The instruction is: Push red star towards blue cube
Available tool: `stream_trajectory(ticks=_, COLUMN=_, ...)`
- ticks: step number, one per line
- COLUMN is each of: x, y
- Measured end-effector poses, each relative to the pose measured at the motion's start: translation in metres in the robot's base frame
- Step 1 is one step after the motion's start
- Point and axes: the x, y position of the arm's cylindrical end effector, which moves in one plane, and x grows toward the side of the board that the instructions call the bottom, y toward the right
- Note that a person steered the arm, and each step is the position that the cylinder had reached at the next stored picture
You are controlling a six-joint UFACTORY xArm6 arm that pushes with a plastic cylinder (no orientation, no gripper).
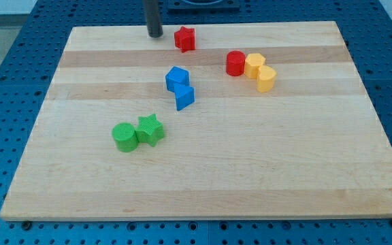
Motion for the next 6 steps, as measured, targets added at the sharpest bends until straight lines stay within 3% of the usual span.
stream_trajectory(ticks=2, x=0.0, y=0.063)
stream_trajectory(ticks=6, x=0.065, y=0.064)
